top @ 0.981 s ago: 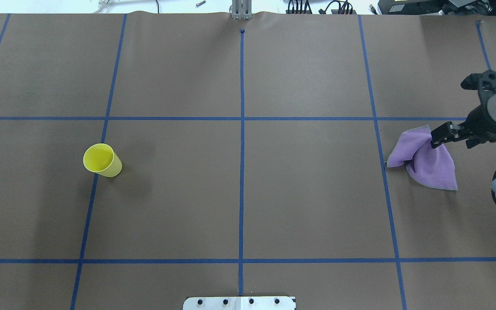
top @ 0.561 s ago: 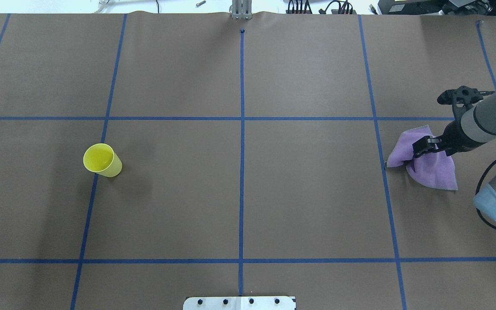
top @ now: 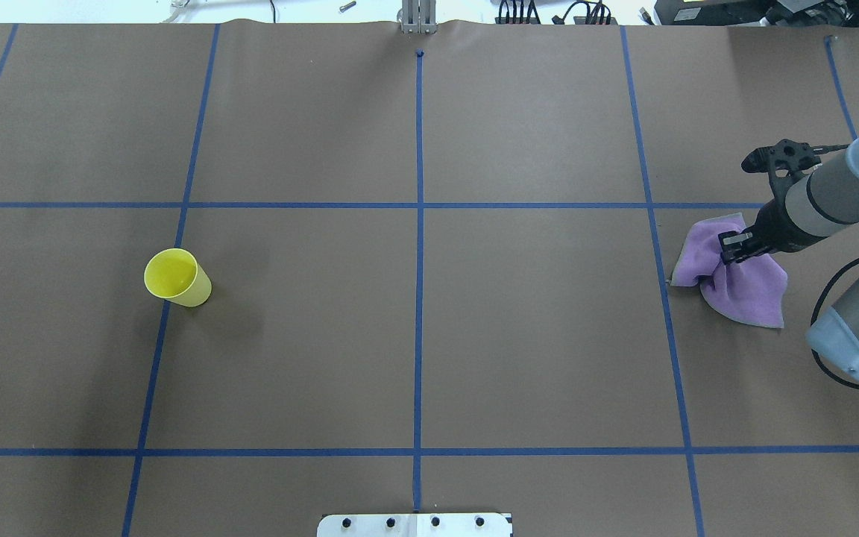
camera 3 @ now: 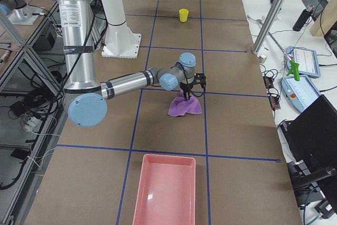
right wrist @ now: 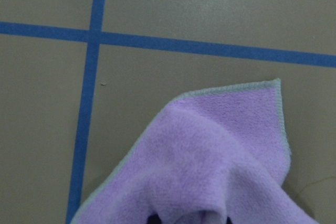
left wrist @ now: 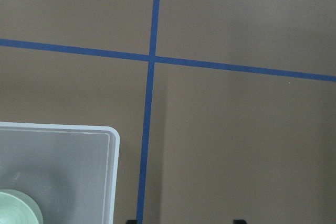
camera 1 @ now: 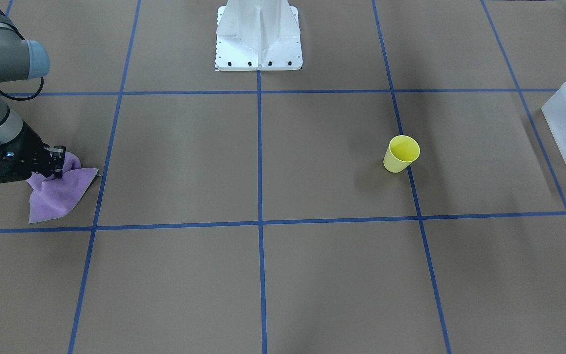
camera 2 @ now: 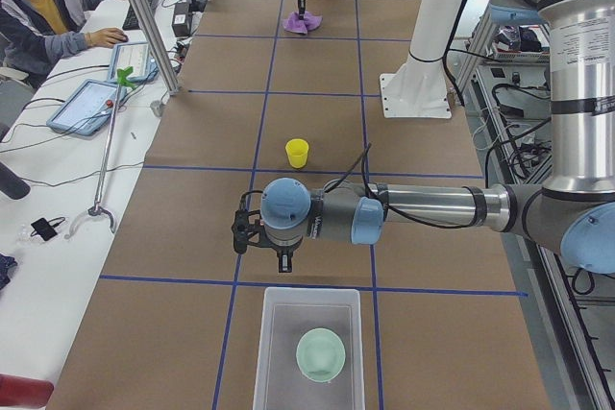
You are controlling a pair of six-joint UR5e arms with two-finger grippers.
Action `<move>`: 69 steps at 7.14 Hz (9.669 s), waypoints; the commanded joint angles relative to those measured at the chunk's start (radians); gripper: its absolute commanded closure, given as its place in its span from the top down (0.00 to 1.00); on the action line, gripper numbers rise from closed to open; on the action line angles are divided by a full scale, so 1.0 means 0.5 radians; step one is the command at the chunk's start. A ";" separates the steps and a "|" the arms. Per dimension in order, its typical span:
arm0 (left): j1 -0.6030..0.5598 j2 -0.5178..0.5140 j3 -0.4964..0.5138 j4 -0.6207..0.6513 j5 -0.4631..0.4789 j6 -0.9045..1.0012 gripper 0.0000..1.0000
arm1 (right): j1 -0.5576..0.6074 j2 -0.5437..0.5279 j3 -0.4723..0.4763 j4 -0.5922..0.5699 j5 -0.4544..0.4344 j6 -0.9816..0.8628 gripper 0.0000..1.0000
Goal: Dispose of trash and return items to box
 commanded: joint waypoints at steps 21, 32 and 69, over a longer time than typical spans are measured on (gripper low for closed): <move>1.635 -0.620 -0.166 -0.451 0.783 -2.226 0.67 | 1.910 -0.329 -0.367 -0.891 0.165 -2.676 1.00; 1.225 -0.297 -0.361 -0.451 0.360 -1.762 0.00 | 0.889 0.155 0.379 -1.076 0.493 -0.747 1.00; 0.159 -0.098 -0.395 0.107 0.249 -0.234 0.75 | 0.667 -0.073 0.358 -0.788 0.343 -0.625 1.00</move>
